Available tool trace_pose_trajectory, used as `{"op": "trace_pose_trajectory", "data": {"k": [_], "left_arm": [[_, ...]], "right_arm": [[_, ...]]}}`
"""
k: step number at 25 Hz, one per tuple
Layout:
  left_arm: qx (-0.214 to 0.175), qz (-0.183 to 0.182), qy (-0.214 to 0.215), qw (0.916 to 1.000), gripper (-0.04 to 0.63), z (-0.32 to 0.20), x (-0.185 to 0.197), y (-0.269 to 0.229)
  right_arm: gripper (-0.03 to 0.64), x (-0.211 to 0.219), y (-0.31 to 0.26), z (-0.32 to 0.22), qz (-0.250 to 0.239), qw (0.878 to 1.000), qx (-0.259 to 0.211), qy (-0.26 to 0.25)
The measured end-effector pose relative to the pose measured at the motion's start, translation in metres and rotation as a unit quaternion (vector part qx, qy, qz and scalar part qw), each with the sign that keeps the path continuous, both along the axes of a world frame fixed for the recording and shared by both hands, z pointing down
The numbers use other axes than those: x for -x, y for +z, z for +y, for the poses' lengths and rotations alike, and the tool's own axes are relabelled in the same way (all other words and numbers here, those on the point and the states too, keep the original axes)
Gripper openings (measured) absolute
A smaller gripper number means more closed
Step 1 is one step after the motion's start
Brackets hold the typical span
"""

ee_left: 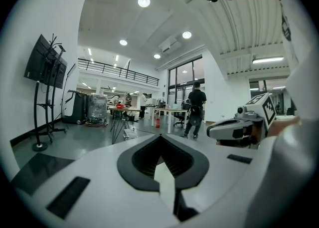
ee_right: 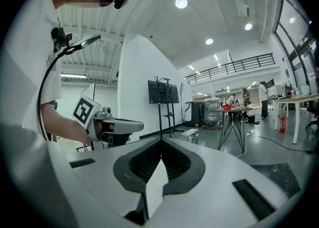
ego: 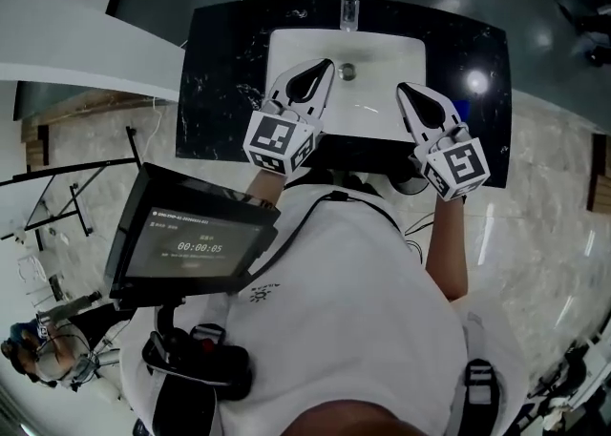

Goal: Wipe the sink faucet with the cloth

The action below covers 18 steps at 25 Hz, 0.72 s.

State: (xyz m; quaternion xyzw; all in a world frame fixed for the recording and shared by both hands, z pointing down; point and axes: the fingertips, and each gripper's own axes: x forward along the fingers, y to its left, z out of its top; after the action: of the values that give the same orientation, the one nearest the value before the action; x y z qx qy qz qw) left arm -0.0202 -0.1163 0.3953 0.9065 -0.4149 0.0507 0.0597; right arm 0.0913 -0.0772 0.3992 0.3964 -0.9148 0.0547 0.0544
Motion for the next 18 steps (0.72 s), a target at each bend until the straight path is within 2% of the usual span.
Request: {"op": "trace_pose_trajectory", "data": {"k": [5,9,13,18], "left_arm": [[0.009,-0.007,0.070,0.9975,0.002,-0.011,-0.033,0.009],[0.017,-0.005,0.138,0.9903,0.002,-0.012,-0.062,0.021],[0.030,-0.007,0.207,0.9779,0.002,-0.004,-0.113,0.047],[0.044,-0.013,0.281,0.9587,0.002,0.016,-0.164,0.062]], "right_arm": [[0.005,-0.010,0.003,-0.007,-0.005,0.999,0.004,0.044],[0.005,-0.029,0.014,-0.003,0.002,0.995,0.010,0.099],[0.005,-0.082,0.044,0.009,0.012,0.983,0.028,0.183],[0.006,-0.134,0.073,0.032,0.075,0.960,0.067,0.262]]}}
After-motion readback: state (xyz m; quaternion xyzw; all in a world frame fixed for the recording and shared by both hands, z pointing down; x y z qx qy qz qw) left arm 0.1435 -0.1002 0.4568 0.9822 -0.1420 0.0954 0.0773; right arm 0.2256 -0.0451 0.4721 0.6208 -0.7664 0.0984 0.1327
